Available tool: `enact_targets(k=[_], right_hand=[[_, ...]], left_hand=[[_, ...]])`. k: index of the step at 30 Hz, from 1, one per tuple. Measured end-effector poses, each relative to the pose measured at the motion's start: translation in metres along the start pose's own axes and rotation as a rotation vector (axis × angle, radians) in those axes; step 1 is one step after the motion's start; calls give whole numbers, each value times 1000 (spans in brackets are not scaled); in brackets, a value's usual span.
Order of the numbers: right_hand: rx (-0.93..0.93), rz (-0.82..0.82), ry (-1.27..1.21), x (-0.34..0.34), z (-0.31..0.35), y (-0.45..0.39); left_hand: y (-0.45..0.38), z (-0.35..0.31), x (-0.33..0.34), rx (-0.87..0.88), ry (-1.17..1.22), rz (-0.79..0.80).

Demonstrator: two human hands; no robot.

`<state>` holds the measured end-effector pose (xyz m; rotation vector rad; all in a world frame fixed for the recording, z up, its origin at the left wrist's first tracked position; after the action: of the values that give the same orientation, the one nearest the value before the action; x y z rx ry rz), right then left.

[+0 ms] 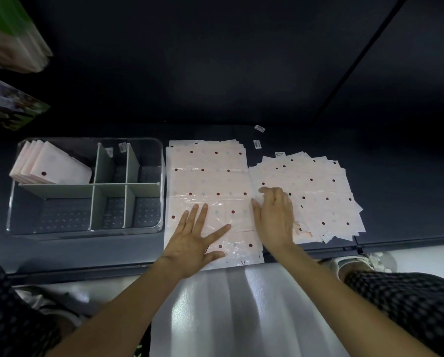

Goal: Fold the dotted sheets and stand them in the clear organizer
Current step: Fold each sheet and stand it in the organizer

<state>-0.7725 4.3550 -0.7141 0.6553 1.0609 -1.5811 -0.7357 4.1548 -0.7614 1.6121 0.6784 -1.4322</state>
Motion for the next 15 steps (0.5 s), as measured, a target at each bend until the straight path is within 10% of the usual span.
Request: enact_targets(k=[6,15], right_hand=[[11,623,-542,29,37,46],[244,535,-432,12,-30,32]], left_hand=[[-1,0,-5,0,12,57],[1,2,-5,-10,-21,52]])
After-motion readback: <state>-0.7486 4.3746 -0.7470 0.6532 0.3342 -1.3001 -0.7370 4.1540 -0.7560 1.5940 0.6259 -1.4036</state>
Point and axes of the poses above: each hand's wrist, its own y-axis away from the middle knuckle, its own x-axis out of the palm, z = x × y, the point moved 1 cm from there along -y, towards the middle knuckle, and after that the axes turned 8 degrees about -y, right-handed, at the moved point
